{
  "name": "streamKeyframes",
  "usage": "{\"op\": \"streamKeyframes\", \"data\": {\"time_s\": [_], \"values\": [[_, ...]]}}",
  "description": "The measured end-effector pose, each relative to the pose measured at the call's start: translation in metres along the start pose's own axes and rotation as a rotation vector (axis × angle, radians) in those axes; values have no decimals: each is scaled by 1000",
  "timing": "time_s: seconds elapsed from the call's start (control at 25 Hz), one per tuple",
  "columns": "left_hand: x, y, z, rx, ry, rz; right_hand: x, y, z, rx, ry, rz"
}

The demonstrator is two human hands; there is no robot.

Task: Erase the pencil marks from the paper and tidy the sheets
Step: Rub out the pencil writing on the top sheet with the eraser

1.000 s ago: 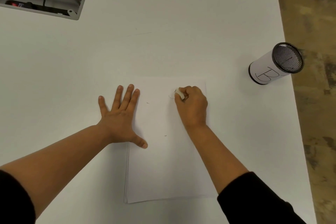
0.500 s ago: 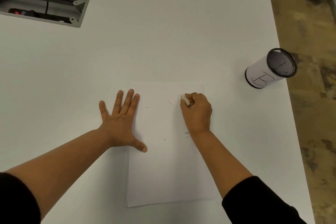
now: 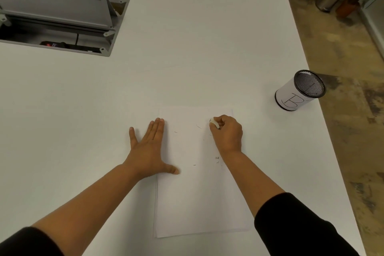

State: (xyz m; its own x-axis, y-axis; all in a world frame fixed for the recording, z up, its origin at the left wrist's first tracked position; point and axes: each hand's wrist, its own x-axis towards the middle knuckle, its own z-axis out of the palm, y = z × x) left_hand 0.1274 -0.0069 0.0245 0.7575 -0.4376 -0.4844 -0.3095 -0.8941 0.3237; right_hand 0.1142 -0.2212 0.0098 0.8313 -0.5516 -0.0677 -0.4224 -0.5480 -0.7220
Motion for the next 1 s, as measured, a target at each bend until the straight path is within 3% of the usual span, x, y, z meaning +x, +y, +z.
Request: {"op": "streamKeyframes", "data": {"time_s": [0.24, 0.52, 0.64, 0.76, 1.0], "values": [[1, -7, -8, -211, 265, 84, -3, -2, 2, 15, 41, 18], [-2, -8, -8, 46, 154, 124, -13, -13, -1, 70, 70, 36], [-7, -2, -7, 182, 103, 80, -42, -20, 8, 88, 44, -139], [-9, 4, -4, 235, 41, 17, -80, -22, 26, -16, -121, -291], [-10, 11, -1, 258, 2, -38, -85, -25, 42, -133, -103, -341]]}}
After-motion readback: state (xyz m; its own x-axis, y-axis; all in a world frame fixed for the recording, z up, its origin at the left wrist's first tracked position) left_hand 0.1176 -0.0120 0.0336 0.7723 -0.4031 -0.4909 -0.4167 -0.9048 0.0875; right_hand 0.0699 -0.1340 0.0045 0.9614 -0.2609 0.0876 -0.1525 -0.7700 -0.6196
